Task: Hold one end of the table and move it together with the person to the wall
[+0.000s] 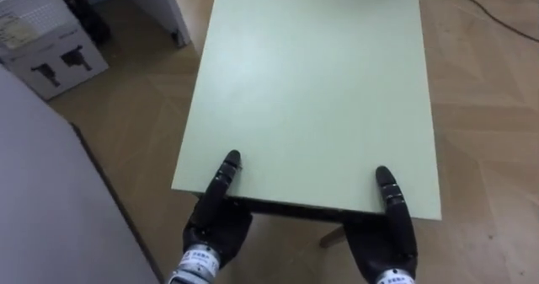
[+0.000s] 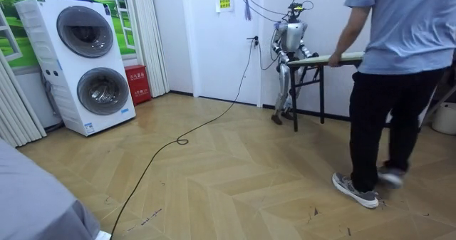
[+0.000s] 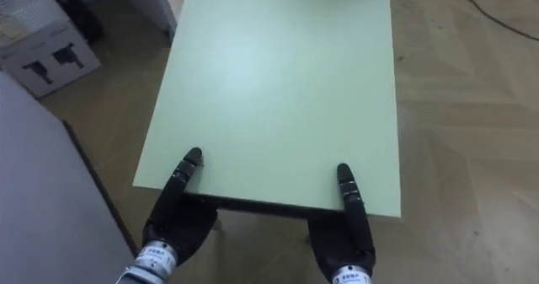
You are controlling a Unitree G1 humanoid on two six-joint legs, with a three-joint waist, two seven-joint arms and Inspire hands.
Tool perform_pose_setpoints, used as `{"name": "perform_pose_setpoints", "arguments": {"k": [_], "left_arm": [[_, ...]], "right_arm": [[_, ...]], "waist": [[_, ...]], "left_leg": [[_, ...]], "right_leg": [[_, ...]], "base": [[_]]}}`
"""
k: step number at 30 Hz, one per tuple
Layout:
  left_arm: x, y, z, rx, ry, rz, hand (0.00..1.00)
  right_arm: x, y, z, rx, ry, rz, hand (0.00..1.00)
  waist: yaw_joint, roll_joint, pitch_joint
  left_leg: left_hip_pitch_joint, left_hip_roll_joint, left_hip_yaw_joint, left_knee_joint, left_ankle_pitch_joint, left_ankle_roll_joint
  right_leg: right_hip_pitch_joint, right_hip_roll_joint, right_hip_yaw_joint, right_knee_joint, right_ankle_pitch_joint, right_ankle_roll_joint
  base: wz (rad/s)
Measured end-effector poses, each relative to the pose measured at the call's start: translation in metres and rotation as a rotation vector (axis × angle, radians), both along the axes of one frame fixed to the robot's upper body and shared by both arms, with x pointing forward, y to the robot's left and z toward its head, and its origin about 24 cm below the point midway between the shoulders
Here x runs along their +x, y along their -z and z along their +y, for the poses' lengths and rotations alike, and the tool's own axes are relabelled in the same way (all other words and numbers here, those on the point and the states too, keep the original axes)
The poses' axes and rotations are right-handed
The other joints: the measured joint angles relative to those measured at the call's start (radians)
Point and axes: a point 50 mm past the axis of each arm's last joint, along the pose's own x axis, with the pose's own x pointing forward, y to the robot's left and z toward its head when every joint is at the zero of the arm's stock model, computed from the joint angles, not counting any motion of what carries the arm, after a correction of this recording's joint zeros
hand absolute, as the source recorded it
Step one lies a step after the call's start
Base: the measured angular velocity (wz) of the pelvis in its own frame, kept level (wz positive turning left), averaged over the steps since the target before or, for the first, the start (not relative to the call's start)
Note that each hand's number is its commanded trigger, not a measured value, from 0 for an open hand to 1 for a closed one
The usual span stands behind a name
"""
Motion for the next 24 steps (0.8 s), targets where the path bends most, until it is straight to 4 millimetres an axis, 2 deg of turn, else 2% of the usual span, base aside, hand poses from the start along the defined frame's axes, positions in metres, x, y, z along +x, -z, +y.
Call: {"name": "perform_pose_setpoints", "arguments": {"k": [1, 2, 3, 5, 6, 9, 13, 16, 17, 18, 19, 21, 23, 24], "left_arm": [[-0.0009, 0.0005, -0.0005, -0.015, 0.004, 0.007, 1.00], [-0.0010, 0.0006, -0.0011, -0.014, 0.009, 0.010, 1.00], [-0.0011, 0.0005, -0.0021, -0.016, 0.011, 0.010, 1.00], [-0.0011, 0.0006, -0.0018, -0.014, 0.010, 0.012, 1.00], [-0.0014, 0.0010, -0.0002, -0.009, 0.008, 0.014, 1.00], [-0.0020, 0.0020, 0.0007, -0.002, 0.003, 0.030, 1.00], [-0.0029, 0.0026, 0.0053, 0.007, -0.011, 0.033, 1.00], [-0.0031, 0.0014, 0.0066, 0.009, -0.017, 0.027, 1.00], [-0.0029, 0.0012, 0.0060, 0.007, -0.017, 0.027, 1.00], [-0.0028, 0.0011, 0.0051, 0.006, -0.014, 0.027, 1.00], [-0.0029, 0.0011, 0.0051, 0.011, -0.011, 0.026, 1.00], [-0.0009, 0.0000, 0.0054, 0.017, -0.007, 0.018, 1.00], [0.0017, -0.0009, 0.0066, 0.024, -0.004, 0.012, 1.00], [0.0018, -0.0008, 0.0065, 0.021, -0.006, 0.013, 1.00]], "right_arm": [[-0.0012, -0.0022, 0.0003, -0.006, -0.006, -0.010, 1.00], [-0.0025, -0.0029, -0.0008, -0.010, -0.003, -0.010, 1.00], [-0.0027, -0.0036, -0.0032, -0.017, -0.004, -0.008, 1.00], [-0.0021, -0.0038, -0.0032, -0.014, -0.008, -0.004, 1.00], [-0.0018, -0.0040, -0.0035, -0.014, -0.005, 0.000, 1.00], [-0.0005, -0.0038, -0.0033, -0.010, -0.005, 0.029, 1.00], [0.0002, -0.0026, -0.0003, -0.001, -0.023, 0.038, 1.00], [0.0017, -0.0032, 0.0008, 0.002, -0.029, 0.032, 1.00], [0.0017, -0.0031, 0.0006, 0.001, -0.028, 0.033, 1.00], [0.0013, -0.0025, 0.0001, 0.001, -0.024, 0.035, 1.00], [0.0008, -0.0019, 0.0000, 0.003, -0.022, 0.039, 1.00], [0.0007, -0.0016, 0.0011, 0.013, -0.014, 0.040, 1.00], [0.0017, -0.0020, 0.0024, 0.021, -0.012, 0.037, 1.00], [0.0023, -0.0022, 0.0027, 0.022, -0.016, 0.036, 1.00]], "waist": [[-0.008, -0.001, -0.0007], [-0.011, -0.001, -0.0011], [-0.005, -0.002, -0.0011], [0.012, -0.004, -0.0021], [0.029, -0.012, -0.0054], [0.078, -0.021, -0.0071], [0.125, -0.022, -0.0075], [0.128, -0.029, -0.0109], [0.127, -0.029, -0.0109], [0.115, -0.029, -0.0108], [0.087, -0.028, -0.0107], [0.054, -0.029, -0.0105], [0.059, -0.030, -0.0101], [0.071, -0.031, -0.0096]], "left_leg": [[0.005, -0.019, -0.026, -0.001, 0.000, -0.001], [0.008, -0.023, -0.032, -0.003, 0.000, -0.002], [0.011, -0.017, -0.028, -0.013, -0.001, -0.004], [0.015, 0.007, 0.008, -0.028, -0.002, -0.007], [0.024, 0.017, 0.032, -0.045, -0.002, -0.007], [0.060, 0.025, 0.025, -0.078, -0.002, -0.008], [0.086, 0.035, -0.012, -0.111, 0.002, -0.014], [0.085, 0.034, -0.045, -0.107, 0.002, -0.014], [0.086, 0.035, -0.042, -0.106, 0.002, -0.014], [0.085, 0.044, -0.013, -0.106, 0.002, -0.015], [0.085, 0.062, 0.064, -0.107, 0.003, -0.015], [0.090, 0.080, 0.152, -0.111, 0.002, -0.017], [0.092, 0.070, 0.134, -0.126, 0.008, -0.035], [0.095, 0.064, 0.135, -0.139, 0.018, -0.065]], "right_leg": [[-0.005, 0.022, 0.040, -0.018, 0.050, 0.002], [0.004, 0.022, 0.046, -0.019, 0.059, 0.002], [0.016, 0.018, 0.012, -0.027, 0.063, -0.005], [0.034, 0.023, -0.015, -0.046, 0.069, -0.011], [0.038, 0.025, -0.018, -0.055, 0.070, -0.012], [0.079, 0.042, -0.013, -0.094, 0.074, -0.011], [0.145, 0.053, -0.055, -0.169, 0.093, -0.012], [0.177, 0.049, -0.101, -0.194, 0.094, -0.012], [0.187, 0.043, -0.117, -0.199, 0.094, -0.012], [0.202, 0.032, -0.156, -0.201, 0.094, -0.012], [0.222, 0.025, -0.193, -0.201, 0.092, -0.012], [0.236, 0.024, -0.217, -0.202, 0.084, -0.007], [0.241, 0.034, -0.194, -0.220, 0.078, 0.001], [0.250, 0.032, -0.182, -0.242, 0.083, 0.002]], "base": [[0.88], [0.77], [0.50], [0.33], [0.20], [0.04], [0.21], [0.41], [0.65], [0.94], [1.09], [1.07], [0.50], [0.17]]}}
